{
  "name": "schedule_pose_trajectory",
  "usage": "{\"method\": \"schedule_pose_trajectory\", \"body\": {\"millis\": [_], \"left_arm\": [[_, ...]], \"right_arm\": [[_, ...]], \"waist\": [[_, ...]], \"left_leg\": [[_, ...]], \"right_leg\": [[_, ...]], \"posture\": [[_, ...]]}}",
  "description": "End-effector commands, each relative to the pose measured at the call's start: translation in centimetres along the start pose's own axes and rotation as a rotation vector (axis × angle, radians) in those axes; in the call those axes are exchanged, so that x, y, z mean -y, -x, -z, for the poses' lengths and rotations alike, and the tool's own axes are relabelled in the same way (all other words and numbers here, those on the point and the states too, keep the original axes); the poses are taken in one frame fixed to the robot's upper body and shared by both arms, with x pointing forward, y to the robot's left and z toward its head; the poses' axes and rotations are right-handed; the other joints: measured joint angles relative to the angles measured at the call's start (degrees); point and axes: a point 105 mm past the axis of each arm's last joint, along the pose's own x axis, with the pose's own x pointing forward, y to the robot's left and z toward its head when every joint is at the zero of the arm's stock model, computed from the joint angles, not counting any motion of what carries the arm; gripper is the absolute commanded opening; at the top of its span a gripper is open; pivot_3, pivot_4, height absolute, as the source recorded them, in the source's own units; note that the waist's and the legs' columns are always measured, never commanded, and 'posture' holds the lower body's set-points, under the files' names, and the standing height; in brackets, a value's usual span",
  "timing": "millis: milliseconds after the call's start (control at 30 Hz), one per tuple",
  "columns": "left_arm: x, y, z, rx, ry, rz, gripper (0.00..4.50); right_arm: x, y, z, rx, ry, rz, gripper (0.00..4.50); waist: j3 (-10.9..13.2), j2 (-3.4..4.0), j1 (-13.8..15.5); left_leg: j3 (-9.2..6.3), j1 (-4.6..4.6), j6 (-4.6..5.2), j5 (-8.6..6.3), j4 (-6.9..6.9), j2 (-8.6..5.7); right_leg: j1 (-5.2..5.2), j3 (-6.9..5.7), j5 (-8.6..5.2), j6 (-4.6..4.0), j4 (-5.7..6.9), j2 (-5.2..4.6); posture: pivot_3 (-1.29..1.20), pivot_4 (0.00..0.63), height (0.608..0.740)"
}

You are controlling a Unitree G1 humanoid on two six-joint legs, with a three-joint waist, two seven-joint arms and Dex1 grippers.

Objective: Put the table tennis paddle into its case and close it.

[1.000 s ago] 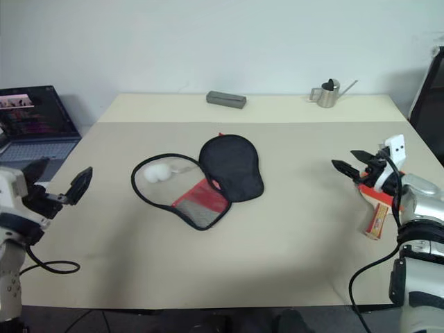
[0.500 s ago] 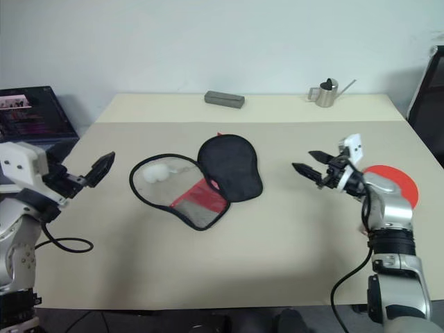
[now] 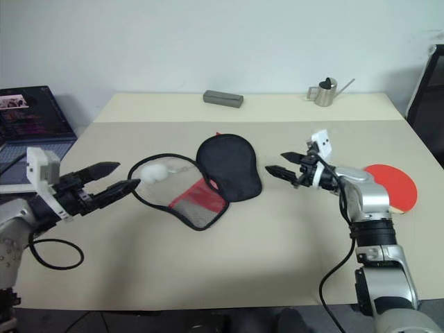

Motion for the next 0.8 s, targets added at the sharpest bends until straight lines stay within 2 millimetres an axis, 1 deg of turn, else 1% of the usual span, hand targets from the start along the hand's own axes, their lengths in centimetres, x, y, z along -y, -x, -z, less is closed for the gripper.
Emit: {"method": "schedule_pose_trajectory", "body": {"millis": [33,133,200,300,367,467,567,667,800], "left_arm": [[0.1,0.2,-1.5,0.014,-0.035,0.028,4.50],[-0.1,0.2,-1.6,0.012,-0.043,0.027,4.50],[-0.1,0.1,-1.7,0.011,-0.048,0.029,4.50],[-0.2,-0.1,-1.7,0.011,-0.055,0.028,4.50],[-0.3,-0.1,-1.8,0.012,-0.059,0.024,4.50],[-0.3,-0.2,-1.8,0.010,-0.063,0.022,4.50],[-0.4,-0.2,-1.7,0.010,-0.065,0.019,4.50],[-0.5,-0.2,-1.7,0.008,-0.067,0.015,4.50],[-0.6,-0.3,-1.7,0.009,-0.073,0.013,4.50]], "right_arm": [[-0.7,-1.8,-0.6,-0.043,0.019,-0.004,4.45],[-1.2,-3.2,-0.3,-0.071,-0.002,-0.016,4.45],[-1.2,-4.6,0.2,-0.094,-0.011,-0.002,4.45],[-0.8,-6.3,0.8,-0.123,0.018,0.039,4.45],[-0.2,-7.1,1.3,-0.134,0.039,0.078,4.45],[0.8,-7.9,1.9,-0.142,0.059,0.143,4.45],[1.5,-8.5,2.2,-0.142,0.068,0.186,4.45],[2.0,-8.9,2.6,-0.148,0.071,0.225,4.45],[2.1,-9.4,2.9,-0.151,0.060,0.249,4.45]], "waist": [[0.0,0.00,-0.1],[0.0,0.00,-0.1],[0.0,-0.01,-0.1],[0.0,-0.01,-0.4],[0.0,-0.01,-0.7],[0.0,-0.01,-0.7],[0.0,-0.02,-0.8],[0.0,-0.01,-1.0],[0.0,-0.01,-1.0]], "left_leg": [[0.00,0.00,0.00,0.00,0.00,0.00],[0.00,-0.01,0.00,0.00,0.00,0.00],[0.01,-0.04,-0.01,0.00,0.00,0.00],[0.02,-0.04,-0.02,0.00,0.00,0.00],[0.04,-0.04,-0.03,0.01,0.00,-0.01],[0.05,-0.04,-0.04,0.01,0.01,-0.01],[0.07,-0.03,-0.05,0.01,0.02,-0.01],[0.08,-0.02,-0.07,0.02,0.03,-0.01],[0.10,0.00,-0.08,0.03,0.03,0.00]], "right_leg": [[-0.01,0.01,0.00,0.00,0.01,0.00],[-0.05,0.01,0.00,-0.01,0.03,0.00],[-0.10,0.03,0.00,-0.01,0.05,0.00],[-0.13,0.05,0.01,-0.01,0.11,0.00],[-0.18,0.05,0.01,-0.01,0.21,0.00],[-0.22,0.05,0.00,-0.02,0.31,-0.01],[-0.23,0.08,0.00,-0.02,0.34,-0.01],[-0.26,0.11,0.00,-0.03,0.40,0.00],[-0.27,0.16,0.00,-0.03,0.43,0.01]], "posture": [[0.00,0.150,0.740],[0.00,0.150,0.740],[0.00,0.150,0.740],[0.00,0.150,0.740],[0.00,0.150,0.740],[0.00,0.150,0.740],[0.00,0.150,0.740],[0.00,0.150,0.740],[0.00,0.150,0.740]]}}
